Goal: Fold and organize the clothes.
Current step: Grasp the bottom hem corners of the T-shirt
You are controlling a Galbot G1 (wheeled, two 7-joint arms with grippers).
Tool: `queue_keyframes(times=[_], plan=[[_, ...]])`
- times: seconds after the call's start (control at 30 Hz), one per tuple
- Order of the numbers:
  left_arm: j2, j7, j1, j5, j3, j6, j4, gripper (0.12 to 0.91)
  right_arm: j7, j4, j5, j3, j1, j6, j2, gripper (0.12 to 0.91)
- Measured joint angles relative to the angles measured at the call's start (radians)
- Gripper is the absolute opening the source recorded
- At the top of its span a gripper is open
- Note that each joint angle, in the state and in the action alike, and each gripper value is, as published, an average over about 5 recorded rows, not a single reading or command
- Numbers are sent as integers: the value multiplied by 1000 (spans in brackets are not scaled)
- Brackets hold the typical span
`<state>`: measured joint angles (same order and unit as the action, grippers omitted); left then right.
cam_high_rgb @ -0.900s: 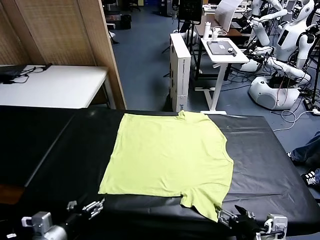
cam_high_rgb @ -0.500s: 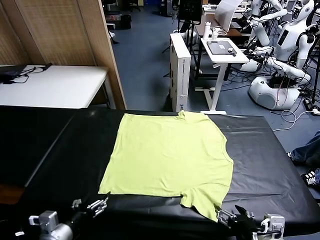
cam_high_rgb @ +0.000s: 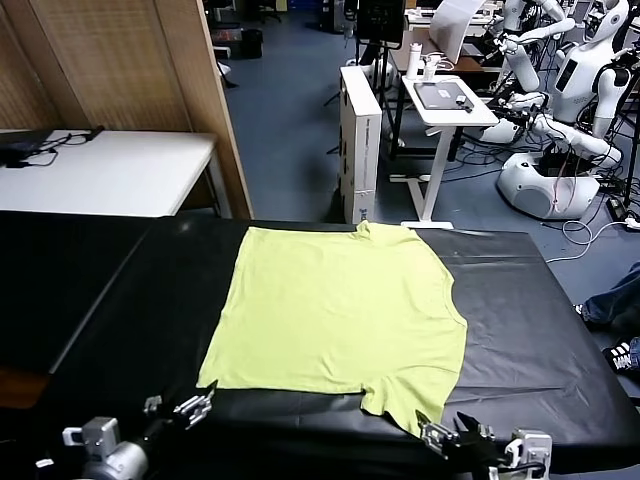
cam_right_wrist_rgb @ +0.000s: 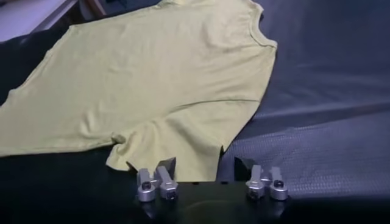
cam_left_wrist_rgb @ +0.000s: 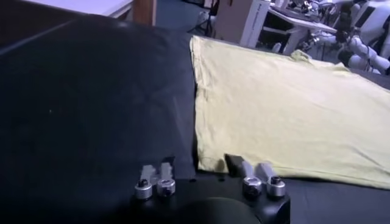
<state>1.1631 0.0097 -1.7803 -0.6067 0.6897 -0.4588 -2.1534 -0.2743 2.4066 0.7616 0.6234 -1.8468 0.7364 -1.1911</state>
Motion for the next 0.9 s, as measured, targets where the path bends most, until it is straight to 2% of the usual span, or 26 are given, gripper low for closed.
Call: queue_keyframes(times=[0.07, 0.13, 0.3, 0.53, 0.7, 0.9], plan=[[0, 0, -6, 4, 0, -2, -5, 163, -1, 11, 5, 8, -9, 0, 6, 141], [-3, 0, -13, 7, 2, -3, -12, 147, -9, 25, 15, 17, -22, 0, 12, 139], [-22, -3, -40, 4, 21, -6, -33, 146, -38, 67, 36, 36, -69, 0, 19, 139], [-45, -5, -121, -11, 77, 5, -82, 146, -33, 113, 33, 46, -131, 0, 24, 139], [-57, 11, -192, -39, 139, 20, -104, 146, 37, 102, 26, 48, -112, -17, 35, 139], [-38, 12, -211, -72, 181, 31, -119, 146, 104, 41, 32, 58, -25, -164, 83, 139]])
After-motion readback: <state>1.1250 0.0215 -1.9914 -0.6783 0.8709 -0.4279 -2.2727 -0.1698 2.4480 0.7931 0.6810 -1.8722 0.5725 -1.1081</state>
